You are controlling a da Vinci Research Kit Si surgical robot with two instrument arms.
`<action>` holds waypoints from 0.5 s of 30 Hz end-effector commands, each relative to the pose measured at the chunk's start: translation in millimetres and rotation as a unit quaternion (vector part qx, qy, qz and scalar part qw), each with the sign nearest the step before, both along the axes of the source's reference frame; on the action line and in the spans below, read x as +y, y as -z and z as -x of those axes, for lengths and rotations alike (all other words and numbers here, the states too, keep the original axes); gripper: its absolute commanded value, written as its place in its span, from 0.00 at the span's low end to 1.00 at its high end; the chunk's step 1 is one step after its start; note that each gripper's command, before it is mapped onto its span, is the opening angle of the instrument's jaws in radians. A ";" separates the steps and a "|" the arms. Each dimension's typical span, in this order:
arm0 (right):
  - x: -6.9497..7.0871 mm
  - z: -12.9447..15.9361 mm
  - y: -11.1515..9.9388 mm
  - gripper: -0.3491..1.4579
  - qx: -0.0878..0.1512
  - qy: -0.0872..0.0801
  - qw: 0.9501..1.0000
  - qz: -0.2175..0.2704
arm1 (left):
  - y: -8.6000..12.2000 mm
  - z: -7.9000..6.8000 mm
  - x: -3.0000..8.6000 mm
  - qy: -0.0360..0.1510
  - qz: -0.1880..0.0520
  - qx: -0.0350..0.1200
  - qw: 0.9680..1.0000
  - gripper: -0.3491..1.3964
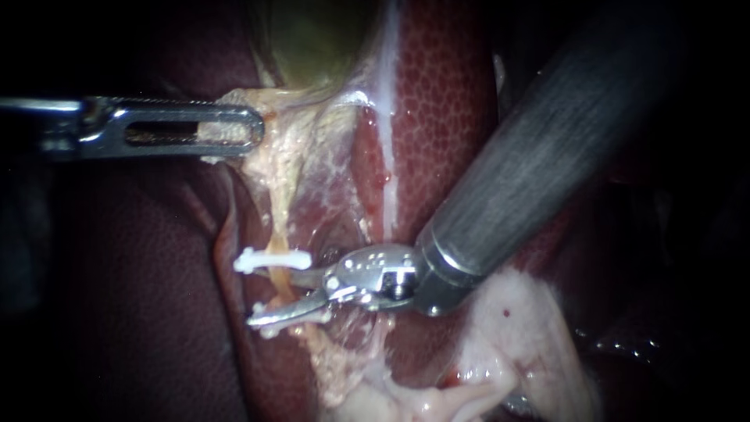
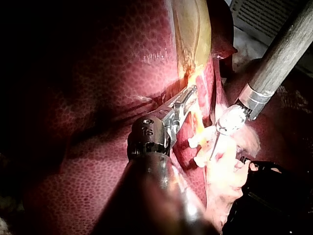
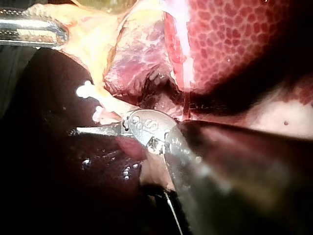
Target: Go to the cutting position left tube
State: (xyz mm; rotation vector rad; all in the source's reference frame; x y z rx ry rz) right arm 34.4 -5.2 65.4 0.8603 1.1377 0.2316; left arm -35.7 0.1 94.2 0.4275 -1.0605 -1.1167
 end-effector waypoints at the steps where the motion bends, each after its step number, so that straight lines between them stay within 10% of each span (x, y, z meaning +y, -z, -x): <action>1: 0.0 -0.2 0.0 0.95 -0.003 -0.003 1.000 -0.004 | 0.0 0.0 0.0 0.000 0.000 0.000 1.000 0.00; 15: 0.3 -2.1 0.1 0.92 -0.030 -0.026 0.999 -0.032 | 0.0 0.4 0.0 0.001 0.000 0.001 1.000 0.00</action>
